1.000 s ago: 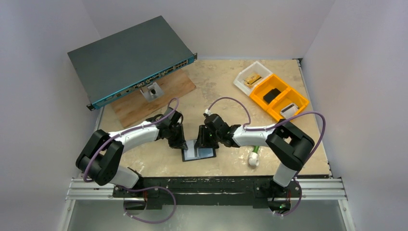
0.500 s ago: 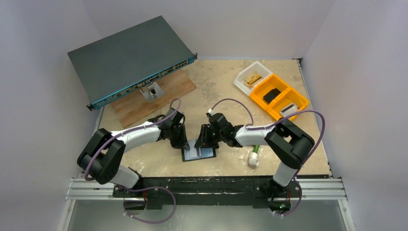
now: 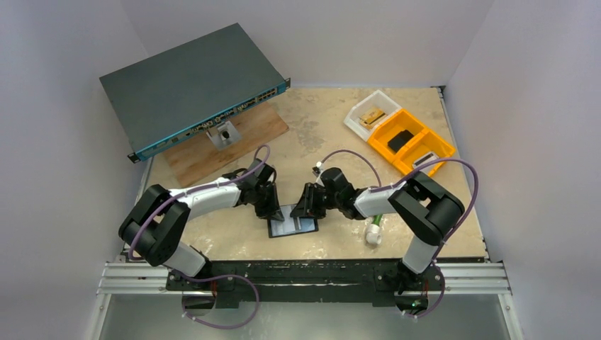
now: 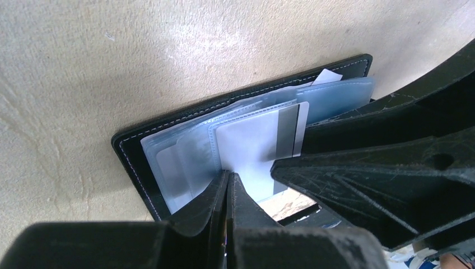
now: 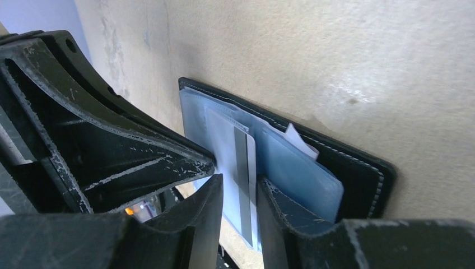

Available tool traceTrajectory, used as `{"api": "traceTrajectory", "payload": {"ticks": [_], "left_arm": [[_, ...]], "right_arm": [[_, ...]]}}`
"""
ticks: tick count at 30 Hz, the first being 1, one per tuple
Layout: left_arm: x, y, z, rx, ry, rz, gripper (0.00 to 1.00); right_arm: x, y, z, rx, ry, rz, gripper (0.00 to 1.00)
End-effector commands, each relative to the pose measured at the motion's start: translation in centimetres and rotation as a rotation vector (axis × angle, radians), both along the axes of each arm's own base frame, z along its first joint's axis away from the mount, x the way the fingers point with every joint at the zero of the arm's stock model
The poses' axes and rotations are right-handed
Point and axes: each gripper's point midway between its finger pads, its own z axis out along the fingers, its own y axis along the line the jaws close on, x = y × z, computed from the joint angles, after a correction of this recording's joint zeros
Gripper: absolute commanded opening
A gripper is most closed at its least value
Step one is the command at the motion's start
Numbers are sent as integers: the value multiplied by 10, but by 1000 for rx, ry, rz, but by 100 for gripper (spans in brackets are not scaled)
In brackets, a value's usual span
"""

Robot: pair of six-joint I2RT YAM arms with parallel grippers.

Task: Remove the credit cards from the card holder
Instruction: Remove the credit card from the card holder.

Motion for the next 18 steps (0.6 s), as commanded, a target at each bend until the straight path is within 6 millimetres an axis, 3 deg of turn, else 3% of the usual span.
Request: {"api": "traceTrajectory", "payload": {"ticks": [1,9,18], "left_arm": [[-13,30,-32,170,49,36,0],[-13,37,-33,207,55,52,0],[-13,35,-32,201,56,43,0]], "right_arm": [[-6,-12,-4,58,49,-6,29],[-6,-10,8,206,86,-11,29],[-8,-5,6,257,119,-8,26]]}}
